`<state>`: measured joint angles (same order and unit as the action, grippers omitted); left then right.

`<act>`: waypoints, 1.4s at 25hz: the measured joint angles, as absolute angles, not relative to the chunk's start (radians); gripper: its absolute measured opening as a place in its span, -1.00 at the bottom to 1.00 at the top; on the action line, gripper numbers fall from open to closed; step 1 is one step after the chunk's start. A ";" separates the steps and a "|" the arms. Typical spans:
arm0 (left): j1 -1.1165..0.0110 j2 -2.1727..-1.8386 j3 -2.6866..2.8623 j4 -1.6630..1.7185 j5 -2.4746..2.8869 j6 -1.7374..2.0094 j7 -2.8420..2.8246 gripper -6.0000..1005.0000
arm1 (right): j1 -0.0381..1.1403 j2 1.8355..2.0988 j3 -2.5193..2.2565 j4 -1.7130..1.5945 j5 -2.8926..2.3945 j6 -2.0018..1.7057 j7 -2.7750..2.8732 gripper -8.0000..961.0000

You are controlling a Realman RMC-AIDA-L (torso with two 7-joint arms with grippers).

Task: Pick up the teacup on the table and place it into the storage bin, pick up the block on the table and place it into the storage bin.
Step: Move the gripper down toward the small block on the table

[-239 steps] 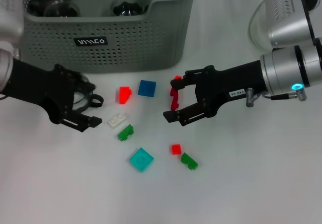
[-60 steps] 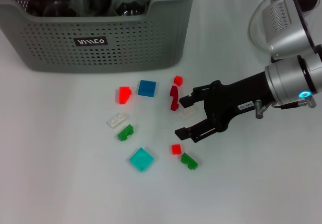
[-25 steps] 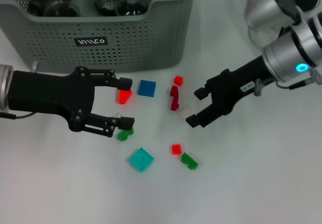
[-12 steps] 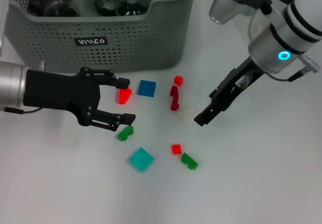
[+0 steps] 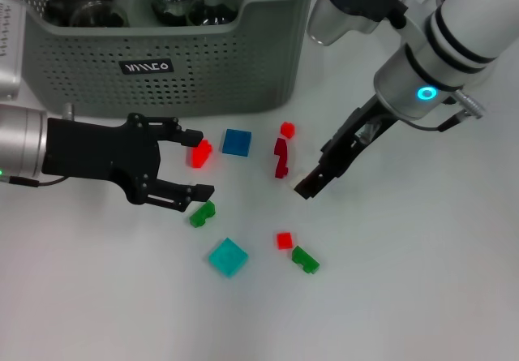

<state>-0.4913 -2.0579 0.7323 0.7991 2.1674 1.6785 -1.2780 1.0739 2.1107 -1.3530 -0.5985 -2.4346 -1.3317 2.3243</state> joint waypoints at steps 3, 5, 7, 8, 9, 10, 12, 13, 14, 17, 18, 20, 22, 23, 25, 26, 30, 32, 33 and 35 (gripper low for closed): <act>-0.486 -2.057 0.726 0.799 2.168 1.678 -1.278 0.70 | 1.068 2.111 -1.407 -0.597 -2.398 -1.295 2.324 0.96; -0.482 -2.058 0.724 0.799 2.168 1.678 -1.274 0.70 | 1.064 2.111 -1.447 -0.596 -2.372 -1.268 2.324 0.96; -0.477 -2.059 0.723 0.799 2.167 1.678 -1.271 0.70 | 1.062 2.111 -1.482 -0.592 -2.349 -1.241 2.324 0.96; -0.476 -2.059 0.723 0.799 2.165 1.678 -1.271 0.70 | 1.061 2.111 -1.494 -0.589 -2.342 -1.230 2.324 0.96; -0.475 -2.059 0.723 0.799 2.164 1.678 -1.270 0.70 | 1.061 2.111 -1.502 -0.586 -2.340 -1.221 2.324 0.96; -0.473 -2.060 0.723 0.799 2.160 1.678 -1.268 0.70 | 1.061 2.112 -1.512 -0.583 -2.337 -1.209 2.324 0.96; -0.471 -2.060 0.723 0.799 2.157 1.678 -1.265 0.70 | 1.061 2.114 -1.534 -0.579 -2.324 -1.188 2.325 0.96; -0.470 -2.060 0.723 0.799 2.156 1.678 -1.264 0.70 | 1.060 2.114 -1.552 -0.576 -2.312 -1.176 2.324 0.96; -0.469 -2.060 0.722 0.799 2.156 1.678 -1.263 0.70 | 1.059 2.115 -1.572 -0.573 -2.299 -1.165 2.323 0.96; -0.467 -2.061 0.722 0.799 2.156 1.678 -1.261 0.70 | 1.050 2.114 -1.621 -0.570 -2.269 -1.130 2.322 0.95; -0.467 -2.061 0.722 0.799 2.156 1.678 -1.261 0.70 | 1.048 2.114 -1.627 -0.570 -2.265 -1.126 2.322 0.94; -0.466 -2.062 0.722 0.798 2.156 1.678 -1.261 0.70 | 1.047 2.114 -1.632 -0.570 -2.258 -1.122 2.322 0.92; -0.466 -2.062 0.721 0.792 2.156 1.678 -1.260 0.69 | 1.047 2.114 -1.634 -0.574 -2.254 -1.124 2.324 0.90; -0.466 -2.062 0.721 0.790 2.156 1.678 -1.260 0.69 | 1.047 2.114 -1.634 -0.574 -2.254 -1.124 2.324 0.89; -0.467 -2.060 0.721 0.787 2.156 1.678 -1.259 0.69 | 1.047 2.114 -1.634 -0.575 -2.252 -1.126 2.325 0.87; -0.467 -2.060 0.721 0.787 2.156 1.678 -1.259 0.69 | 1.048 2.114 -1.634 -0.576 -2.252 -1.127 2.325 0.86; -0.465 -2.061 0.721 0.785 2.158 1.678 -1.260 0.69 | 1.048 2.114 -1.636 -0.573 -2.252 -1.128 2.325 0.82; -0.465 -2.061 0.721 0.780 2.158 1.678 -1.260 0.69 | 1.049 2.114 -1.639 -0.571 -2.252 -1.128 2.327 0.79; -0.465 -2.060 0.721 0.777 2.158 1.678 -1.260 0.69 | 1.049 2.114 -1.642 -0.571 -2.252 -1.128 2.329 0.78; -0.465 -2.060 0.721 0.772 2.157 1.678 -1.259 0.69 | 1.049 2.114 -1.645 -0.571 -2.252 -1.127 2.334 0.76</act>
